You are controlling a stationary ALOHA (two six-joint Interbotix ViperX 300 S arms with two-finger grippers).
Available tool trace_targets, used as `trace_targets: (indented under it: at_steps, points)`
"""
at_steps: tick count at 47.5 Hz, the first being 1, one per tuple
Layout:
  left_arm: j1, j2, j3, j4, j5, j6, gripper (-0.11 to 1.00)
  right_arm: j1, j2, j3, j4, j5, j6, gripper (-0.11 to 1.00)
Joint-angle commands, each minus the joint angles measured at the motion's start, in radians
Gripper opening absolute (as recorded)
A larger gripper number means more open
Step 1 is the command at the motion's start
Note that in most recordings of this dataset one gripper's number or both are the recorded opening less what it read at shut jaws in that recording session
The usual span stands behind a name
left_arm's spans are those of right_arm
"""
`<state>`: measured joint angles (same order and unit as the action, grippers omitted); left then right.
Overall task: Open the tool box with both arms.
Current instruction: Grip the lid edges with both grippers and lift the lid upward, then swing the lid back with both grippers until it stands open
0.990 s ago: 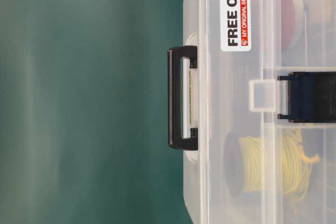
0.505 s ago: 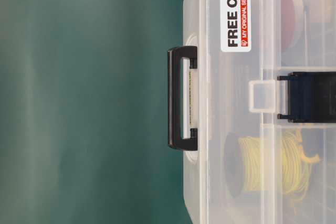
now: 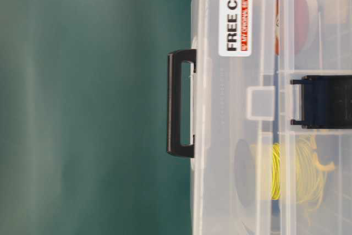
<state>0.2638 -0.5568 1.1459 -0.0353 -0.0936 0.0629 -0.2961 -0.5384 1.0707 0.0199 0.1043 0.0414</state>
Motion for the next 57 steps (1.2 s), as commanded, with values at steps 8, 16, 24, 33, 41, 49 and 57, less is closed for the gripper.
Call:
trace_targets:
  at_steps: [8,16,24,33,41,49,57]
  points:
    - [0.011,-0.054,-0.061,-0.002,-0.011,-0.003,0.92,0.008,-0.067,-0.104,-0.015,0.026,0.006,0.84]
    - [0.031,-0.041,-0.066,-0.002,-0.011,0.005,0.92,0.005,-0.092,-0.104,-0.02,0.031,0.006,0.84]
    - [0.054,-0.021,-0.078,-0.002,-0.017,0.031,0.92,-0.006,-0.106,-0.106,-0.02,0.031,0.006,0.84]
    - [0.06,-0.014,-0.1,-0.003,-0.018,0.034,0.92,-0.026,-0.121,-0.114,-0.021,0.028,0.006,0.84]
    - [0.081,-0.028,-0.12,-0.003,-0.018,0.037,0.92,-0.055,-0.141,-0.115,-0.021,0.026,0.006,0.84]
    - [0.114,-0.029,-0.138,-0.002,-0.014,0.037,0.92,-0.092,-0.16,-0.118,-0.021,0.023,0.009,0.84]
    - [0.138,-0.031,-0.15,-0.003,-0.012,0.037,0.92,-0.129,-0.164,-0.123,-0.02,-0.003,0.011,0.84]
